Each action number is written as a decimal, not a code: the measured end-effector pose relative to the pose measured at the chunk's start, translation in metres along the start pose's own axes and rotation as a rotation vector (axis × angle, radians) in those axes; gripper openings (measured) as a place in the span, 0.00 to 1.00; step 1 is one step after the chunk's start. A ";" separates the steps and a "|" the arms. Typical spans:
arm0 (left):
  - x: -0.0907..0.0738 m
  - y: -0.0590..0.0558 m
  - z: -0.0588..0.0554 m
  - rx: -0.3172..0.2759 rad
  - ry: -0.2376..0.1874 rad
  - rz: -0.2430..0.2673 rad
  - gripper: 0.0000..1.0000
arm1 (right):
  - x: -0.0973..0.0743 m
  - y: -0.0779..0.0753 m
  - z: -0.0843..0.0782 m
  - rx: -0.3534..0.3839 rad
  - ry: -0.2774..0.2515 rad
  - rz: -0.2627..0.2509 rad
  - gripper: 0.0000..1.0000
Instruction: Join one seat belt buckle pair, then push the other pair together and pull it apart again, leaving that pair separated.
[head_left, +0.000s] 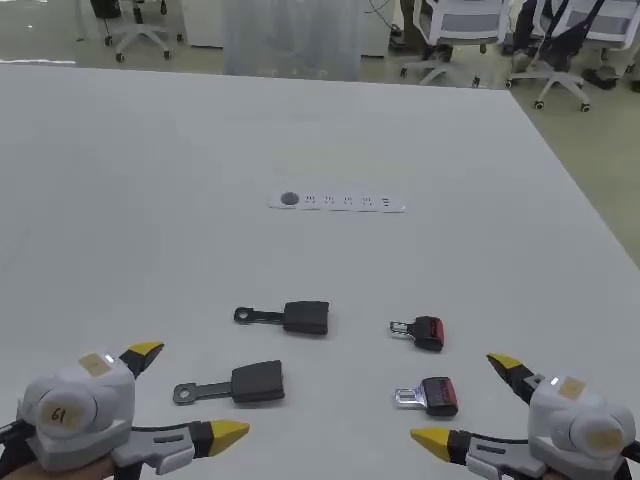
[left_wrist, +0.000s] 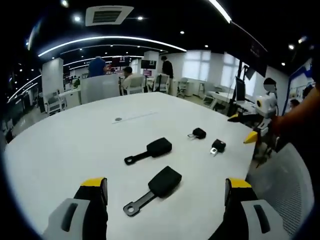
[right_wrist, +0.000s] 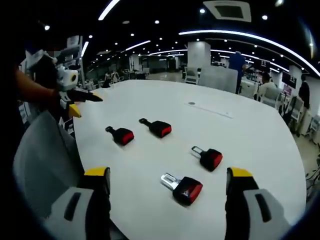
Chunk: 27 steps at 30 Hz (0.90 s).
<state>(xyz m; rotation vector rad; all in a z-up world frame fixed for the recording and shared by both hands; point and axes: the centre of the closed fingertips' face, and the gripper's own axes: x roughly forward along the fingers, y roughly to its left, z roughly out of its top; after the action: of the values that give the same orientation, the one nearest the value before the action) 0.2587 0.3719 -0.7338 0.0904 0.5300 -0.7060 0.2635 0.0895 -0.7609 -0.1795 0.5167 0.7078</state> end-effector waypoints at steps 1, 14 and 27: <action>0.000 0.000 0.000 0.000 0.000 0.001 1.00 | 0.000 0.000 0.000 0.000 0.002 0.001 0.98; 0.000 0.002 0.000 0.003 -0.001 -0.004 1.00 | -0.002 -0.002 -0.001 -0.007 0.009 0.002 0.98; 0.002 -0.002 0.000 0.026 0.021 -0.034 1.00 | -0.001 0.003 -0.004 -0.034 0.036 0.049 0.97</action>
<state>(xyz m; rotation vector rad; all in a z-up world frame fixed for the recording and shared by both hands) 0.2588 0.3690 -0.7351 0.1138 0.5431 -0.7458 0.2591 0.0901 -0.7632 -0.2119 0.5448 0.7626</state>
